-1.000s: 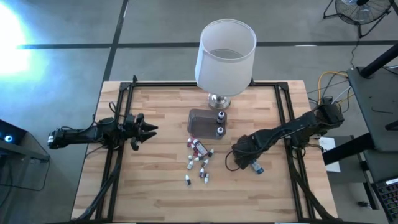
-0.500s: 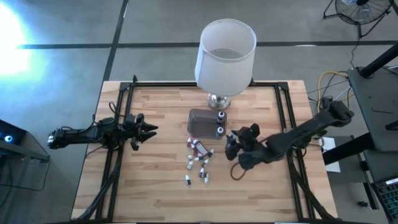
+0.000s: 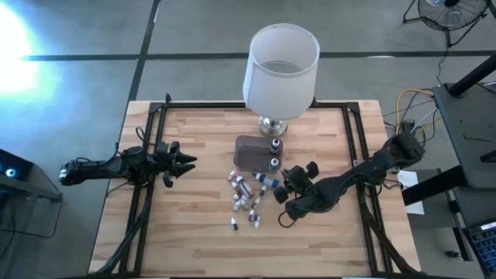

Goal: Pick & Place food coloring
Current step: Put the big blue food coloring bottle into the black bin

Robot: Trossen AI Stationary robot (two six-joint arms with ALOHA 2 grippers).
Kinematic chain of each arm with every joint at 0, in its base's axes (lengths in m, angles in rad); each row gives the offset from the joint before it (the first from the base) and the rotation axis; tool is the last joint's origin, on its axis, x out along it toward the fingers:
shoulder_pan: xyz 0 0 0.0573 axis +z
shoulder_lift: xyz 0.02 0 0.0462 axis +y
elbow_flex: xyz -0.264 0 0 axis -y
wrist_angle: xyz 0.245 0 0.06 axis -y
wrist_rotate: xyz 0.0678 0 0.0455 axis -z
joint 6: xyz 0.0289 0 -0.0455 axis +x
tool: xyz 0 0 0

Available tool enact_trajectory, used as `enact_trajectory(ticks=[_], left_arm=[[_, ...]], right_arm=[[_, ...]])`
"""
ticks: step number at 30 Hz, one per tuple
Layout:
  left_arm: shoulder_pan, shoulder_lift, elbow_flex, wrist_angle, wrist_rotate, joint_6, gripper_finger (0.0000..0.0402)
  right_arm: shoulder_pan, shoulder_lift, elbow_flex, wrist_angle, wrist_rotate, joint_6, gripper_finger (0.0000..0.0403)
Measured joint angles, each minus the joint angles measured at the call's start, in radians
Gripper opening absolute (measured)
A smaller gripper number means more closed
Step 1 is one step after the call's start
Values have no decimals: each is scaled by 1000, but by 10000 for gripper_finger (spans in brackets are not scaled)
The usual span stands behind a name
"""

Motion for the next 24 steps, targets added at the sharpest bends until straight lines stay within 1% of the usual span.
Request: enact_trajectory(ticks=[2, 5, 7, 9, 13, 17, 20, 24], left_arm=[[0, 0, 0, 0, 0, 0, 135], [0, 0, 0, 0, 0, 0, 135], [0, 0, 0, 0, 0, 0, 135], [0, 0, 0, 0, 0, 0, 135], [0, 0, 0, 0, 0, 0, 135], [0, 0, 0, 0, 0, 0, 135], [0, 0, 0, 0, 0, 0, 135], [0, 0, 0, 0, 0, 0, 135]], right_arm=[[-21, -21, 0, 3, -134, -78, 39], [-56, -51, 0, 33, -346, -245, 55], [-74, -54, 0, 60, -435, -346, 73], [-98, -50, 0, 100, -493, -427, 95], [-156, -17, 1, 169, -560, -488, 150], [-189, 34, 0, 179, -578, -509, 200], [-194, 66, 0, 179, -596, -510, 220], [-167, 73, 0, 184, -581, -511, 228]])
